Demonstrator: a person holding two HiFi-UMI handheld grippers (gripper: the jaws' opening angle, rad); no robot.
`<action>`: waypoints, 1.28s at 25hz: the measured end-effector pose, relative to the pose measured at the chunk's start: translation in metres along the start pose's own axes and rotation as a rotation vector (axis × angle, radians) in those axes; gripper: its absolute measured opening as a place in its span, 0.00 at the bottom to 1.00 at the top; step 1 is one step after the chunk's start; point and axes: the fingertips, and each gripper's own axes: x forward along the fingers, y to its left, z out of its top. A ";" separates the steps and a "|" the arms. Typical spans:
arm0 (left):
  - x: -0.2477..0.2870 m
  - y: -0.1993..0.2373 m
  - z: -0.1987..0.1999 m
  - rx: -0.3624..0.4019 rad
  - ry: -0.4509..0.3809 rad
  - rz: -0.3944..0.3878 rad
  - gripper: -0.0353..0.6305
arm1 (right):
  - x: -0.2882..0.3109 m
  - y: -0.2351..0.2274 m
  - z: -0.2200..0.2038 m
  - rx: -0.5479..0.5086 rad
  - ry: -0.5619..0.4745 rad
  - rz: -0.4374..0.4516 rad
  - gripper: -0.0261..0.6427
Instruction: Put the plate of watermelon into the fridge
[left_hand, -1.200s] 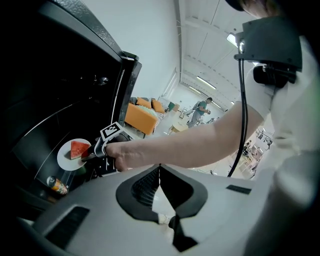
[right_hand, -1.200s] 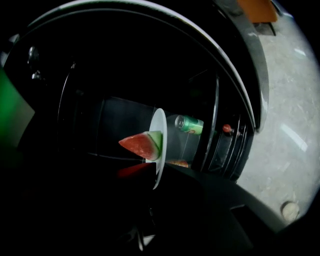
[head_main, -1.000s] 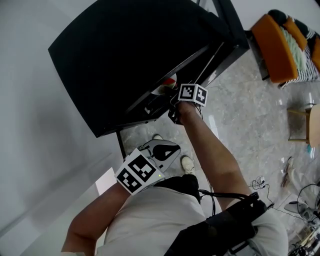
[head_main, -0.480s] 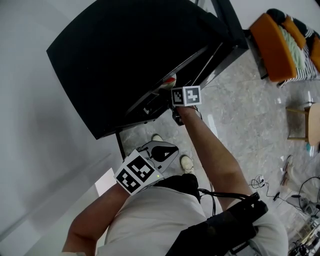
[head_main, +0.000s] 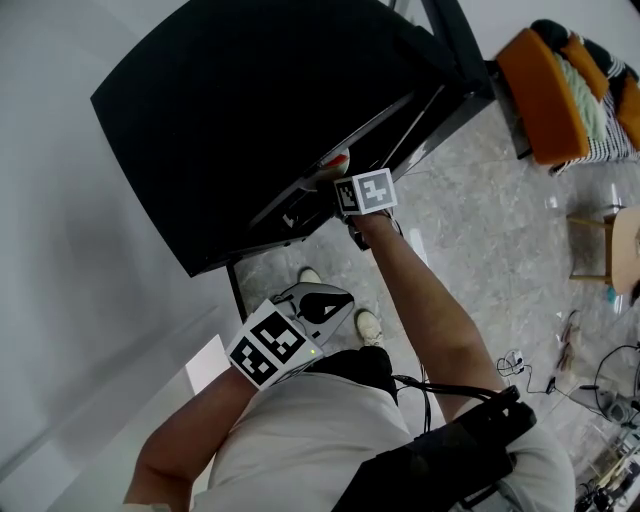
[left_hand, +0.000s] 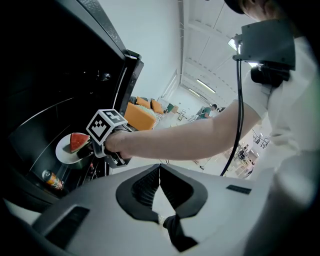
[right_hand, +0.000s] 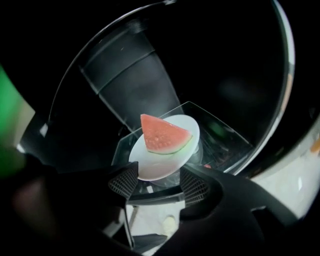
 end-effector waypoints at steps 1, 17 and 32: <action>0.000 0.000 0.000 0.000 -0.001 0.001 0.07 | -0.002 0.001 0.001 0.030 -0.010 0.005 0.43; -0.003 0.001 -0.001 0.001 -0.007 0.003 0.07 | -0.005 -0.016 -0.003 -0.083 -0.056 -0.182 0.49; 0.001 -0.045 0.011 0.028 -0.041 0.021 0.07 | -0.077 0.004 -0.022 -0.152 -0.065 -0.121 0.48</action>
